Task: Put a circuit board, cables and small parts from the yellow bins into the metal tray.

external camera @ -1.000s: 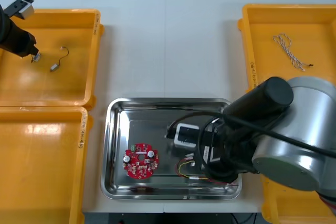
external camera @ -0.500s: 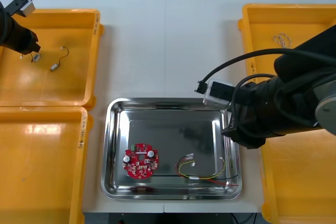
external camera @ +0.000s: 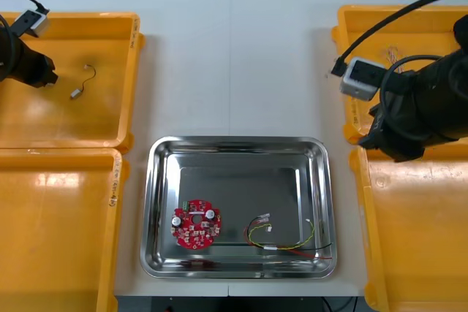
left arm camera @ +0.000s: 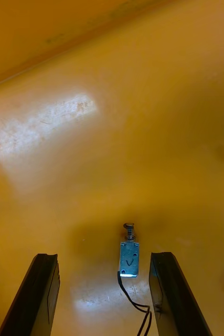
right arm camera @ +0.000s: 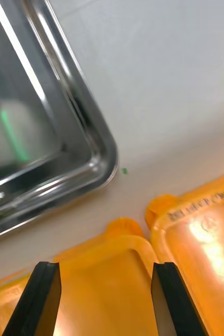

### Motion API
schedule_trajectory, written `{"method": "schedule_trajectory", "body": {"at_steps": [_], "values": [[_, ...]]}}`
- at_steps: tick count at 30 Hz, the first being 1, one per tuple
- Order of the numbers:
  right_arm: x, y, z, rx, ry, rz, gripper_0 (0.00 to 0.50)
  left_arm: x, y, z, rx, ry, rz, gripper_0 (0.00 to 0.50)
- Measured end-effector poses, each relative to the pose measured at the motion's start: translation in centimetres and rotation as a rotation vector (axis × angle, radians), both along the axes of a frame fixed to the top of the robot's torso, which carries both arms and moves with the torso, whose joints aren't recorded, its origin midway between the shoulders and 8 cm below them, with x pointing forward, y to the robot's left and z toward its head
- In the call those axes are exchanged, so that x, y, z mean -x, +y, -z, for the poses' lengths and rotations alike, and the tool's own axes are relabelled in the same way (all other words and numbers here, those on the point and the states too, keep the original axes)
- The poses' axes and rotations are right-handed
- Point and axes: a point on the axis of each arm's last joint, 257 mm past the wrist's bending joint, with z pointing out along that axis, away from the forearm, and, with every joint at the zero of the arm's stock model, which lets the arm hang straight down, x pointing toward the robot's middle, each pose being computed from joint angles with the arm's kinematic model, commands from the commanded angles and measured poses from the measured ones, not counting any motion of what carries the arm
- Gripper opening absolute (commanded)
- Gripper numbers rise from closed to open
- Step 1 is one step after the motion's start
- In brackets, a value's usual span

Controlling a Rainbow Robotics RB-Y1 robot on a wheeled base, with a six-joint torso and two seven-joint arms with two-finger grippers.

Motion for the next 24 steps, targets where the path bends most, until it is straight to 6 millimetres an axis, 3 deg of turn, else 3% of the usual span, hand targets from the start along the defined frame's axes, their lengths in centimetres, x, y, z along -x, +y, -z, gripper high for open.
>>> {"method": "schedule_trajectory", "body": {"at_steps": [19,20,21,23,24], "values": [[-7.7,-8.8,-3.4,-0.020,0.037,0.309,0.500,-0.3,-0.5,1.3,-0.002,-0.016,0.010,0.500],[-8.0,-9.2,-3.5,-0.019,0.038,0.322,0.500,-0.3,-0.5,1.4,-0.004,-0.016,0.011,0.408],[-8.3,-9.6,-3.5,-0.017,0.037,0.337,0.500,-0.4,-0.5,1.4,-0.005,-0.016,0.012,0.208],[-8.7,-10.6,-3.7,-0.011,0.030,0.368,0.500,-0.4,-0.5,1.4,-0.005,-0.018,0.012,0.002],[-8.9,-11.0,-3.8,-0.005,0.024,0.377,0.500,-0.4,-0.6,1.4,-0.005,-0.018,0.013,0.000]]}}
